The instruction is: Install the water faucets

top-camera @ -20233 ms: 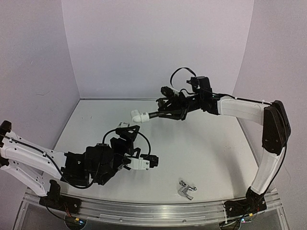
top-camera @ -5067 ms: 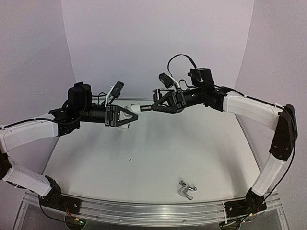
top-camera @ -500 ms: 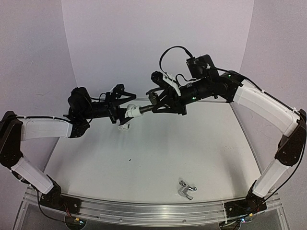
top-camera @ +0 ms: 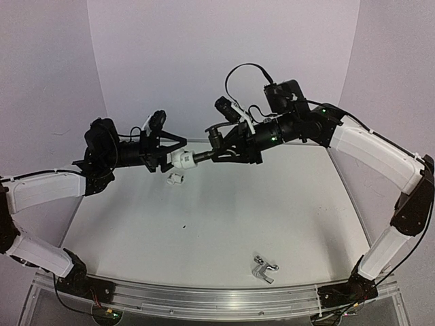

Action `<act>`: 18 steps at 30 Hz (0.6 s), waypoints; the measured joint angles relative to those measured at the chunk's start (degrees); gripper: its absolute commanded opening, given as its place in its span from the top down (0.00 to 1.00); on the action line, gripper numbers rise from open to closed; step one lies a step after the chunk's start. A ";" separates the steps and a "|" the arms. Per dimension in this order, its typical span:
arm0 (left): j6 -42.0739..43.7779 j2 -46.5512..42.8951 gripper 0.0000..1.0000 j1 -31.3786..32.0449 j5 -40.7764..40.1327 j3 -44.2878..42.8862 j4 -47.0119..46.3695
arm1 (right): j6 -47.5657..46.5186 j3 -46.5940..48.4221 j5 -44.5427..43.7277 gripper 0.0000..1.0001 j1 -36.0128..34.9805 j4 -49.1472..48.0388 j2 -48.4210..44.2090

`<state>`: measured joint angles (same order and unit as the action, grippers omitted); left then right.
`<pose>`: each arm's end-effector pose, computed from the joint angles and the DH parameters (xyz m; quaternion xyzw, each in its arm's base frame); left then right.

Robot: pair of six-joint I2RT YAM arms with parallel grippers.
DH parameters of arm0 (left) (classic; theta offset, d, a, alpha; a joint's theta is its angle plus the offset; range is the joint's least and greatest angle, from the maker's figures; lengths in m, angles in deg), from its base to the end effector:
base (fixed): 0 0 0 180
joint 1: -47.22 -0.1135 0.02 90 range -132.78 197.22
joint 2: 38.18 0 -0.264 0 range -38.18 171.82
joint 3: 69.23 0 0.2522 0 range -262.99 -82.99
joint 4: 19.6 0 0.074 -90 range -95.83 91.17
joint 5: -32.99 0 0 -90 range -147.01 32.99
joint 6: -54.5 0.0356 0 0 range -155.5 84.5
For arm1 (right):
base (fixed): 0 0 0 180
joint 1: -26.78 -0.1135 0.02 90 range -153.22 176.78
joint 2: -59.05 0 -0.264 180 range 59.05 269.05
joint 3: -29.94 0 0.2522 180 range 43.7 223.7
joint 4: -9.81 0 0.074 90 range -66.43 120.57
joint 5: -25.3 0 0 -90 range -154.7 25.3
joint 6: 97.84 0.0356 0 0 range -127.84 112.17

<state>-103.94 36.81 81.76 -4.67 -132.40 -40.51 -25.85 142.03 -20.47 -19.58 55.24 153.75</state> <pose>0.2254 -0.1894 0.3320 0.1512 0.6549 -0.7126 0.2013 0.2375 0.2850 0.4052 -0.5871 0.5690 0.4297 0.3833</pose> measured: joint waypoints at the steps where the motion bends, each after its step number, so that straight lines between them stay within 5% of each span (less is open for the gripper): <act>1: 1.58 -0.94 0.37 0.00 -0.33 0.00 1.33 | 1.35 -0.07 0.89 1.00 0.17 -0.12 0.01; 18: 25.61 -9.07 0.53 0.79 -3.13 -2.94 22.40 | 26.23 -0.66 15.40 1.00 4.52 -4.29 6.09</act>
<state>-78.33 27.74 82.55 -7.81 -135.34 -18.11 0.38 141.37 -5.07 -15.06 50.95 159.84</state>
